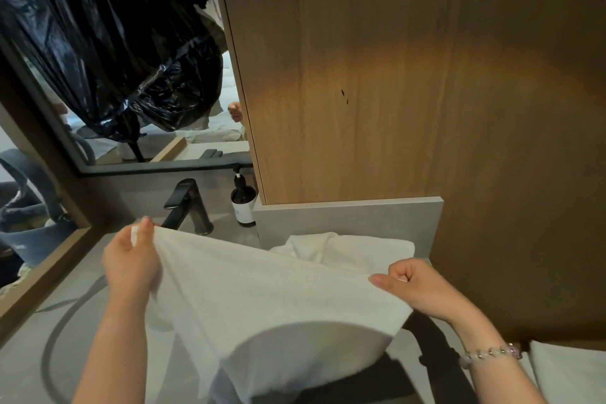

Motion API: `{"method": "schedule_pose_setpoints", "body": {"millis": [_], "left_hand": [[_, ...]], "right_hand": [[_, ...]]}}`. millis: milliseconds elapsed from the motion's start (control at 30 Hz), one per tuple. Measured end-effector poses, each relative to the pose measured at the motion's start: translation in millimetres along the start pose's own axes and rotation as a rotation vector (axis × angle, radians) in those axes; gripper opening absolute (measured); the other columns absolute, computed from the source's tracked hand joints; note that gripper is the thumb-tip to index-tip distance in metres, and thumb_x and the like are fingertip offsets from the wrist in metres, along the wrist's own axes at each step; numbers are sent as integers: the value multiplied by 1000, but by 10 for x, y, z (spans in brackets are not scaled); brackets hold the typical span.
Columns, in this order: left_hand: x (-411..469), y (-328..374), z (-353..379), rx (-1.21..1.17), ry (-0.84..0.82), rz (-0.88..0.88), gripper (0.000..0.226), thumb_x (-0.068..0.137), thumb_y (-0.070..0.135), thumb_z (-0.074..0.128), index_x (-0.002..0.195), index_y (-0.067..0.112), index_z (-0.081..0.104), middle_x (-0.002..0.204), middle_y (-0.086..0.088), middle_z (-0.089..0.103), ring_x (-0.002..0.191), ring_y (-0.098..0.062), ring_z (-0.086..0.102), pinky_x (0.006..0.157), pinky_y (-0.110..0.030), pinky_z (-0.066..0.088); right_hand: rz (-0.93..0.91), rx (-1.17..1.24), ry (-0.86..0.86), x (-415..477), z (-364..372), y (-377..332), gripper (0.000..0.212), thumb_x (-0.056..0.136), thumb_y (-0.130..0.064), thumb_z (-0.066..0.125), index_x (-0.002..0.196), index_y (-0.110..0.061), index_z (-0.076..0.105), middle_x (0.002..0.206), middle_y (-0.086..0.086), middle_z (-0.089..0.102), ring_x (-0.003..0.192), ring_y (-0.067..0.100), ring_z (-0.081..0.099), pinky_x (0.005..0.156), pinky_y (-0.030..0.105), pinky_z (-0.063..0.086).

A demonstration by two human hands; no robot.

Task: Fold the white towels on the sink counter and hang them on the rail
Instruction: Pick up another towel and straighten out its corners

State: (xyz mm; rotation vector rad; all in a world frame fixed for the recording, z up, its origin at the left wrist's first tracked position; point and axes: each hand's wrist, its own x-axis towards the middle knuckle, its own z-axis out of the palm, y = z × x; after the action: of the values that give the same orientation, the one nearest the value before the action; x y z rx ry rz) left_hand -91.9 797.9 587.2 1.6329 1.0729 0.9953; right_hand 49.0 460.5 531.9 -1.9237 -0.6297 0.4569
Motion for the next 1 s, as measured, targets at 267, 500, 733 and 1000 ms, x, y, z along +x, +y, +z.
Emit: {"method": "schedule_pose_setpoints", "body": {"millis": [267, 500, 733, 1000], "left_hand": [[-165, 80, 128, 112, -203, 200, 25, 96, 34, 45, 97, 16, 61, 89, -10, 59, 89, -27, 55, 77, -36, 42], [-835, 230, 649, 4, -1073, 336, 22, 92, 21, 57, 72, 15, 65, 109, 16, 64, 97, 12, 58, 87, -5, 38], [-1001, 116, 823, -70, -1207, 342, 22, 82, 42, 57, 70, 27, 66, 74, 14, 62, 76, 0, 54, 76, -13, 39], [-734, 178, 663, -96, -873, 260, 28, 83, 38, 55, 60, 23, 59, 50, 11, 38, 50, -5, 32, 49, -18, 26]], "right_hand": [[-48, 131, 114, 123, -34, -209, 43, 85, -28, 66, 51, -9, 47, 43, -3, 42, 38, 5, 41, 43, 17, 35], [-185, 141, 78, 330, 297, -474, 42, 91, -29, 58, 52, -16, 50, 49, -4, 39, 47, 7, 34, 53, 26, 27], [-245, 95, 153, 396, 331, -544, 47, 93, -24, 57, 50, -20, 37, 45, -13, 28, 45, 2, 28, 51, 20, 26], [-83, -227, 54, 343, 168, -410, 68, 72, -58, 66, 59, 6, 49, 56, 8, 35, 52, 16, 35, 54, 28, 27]]}}
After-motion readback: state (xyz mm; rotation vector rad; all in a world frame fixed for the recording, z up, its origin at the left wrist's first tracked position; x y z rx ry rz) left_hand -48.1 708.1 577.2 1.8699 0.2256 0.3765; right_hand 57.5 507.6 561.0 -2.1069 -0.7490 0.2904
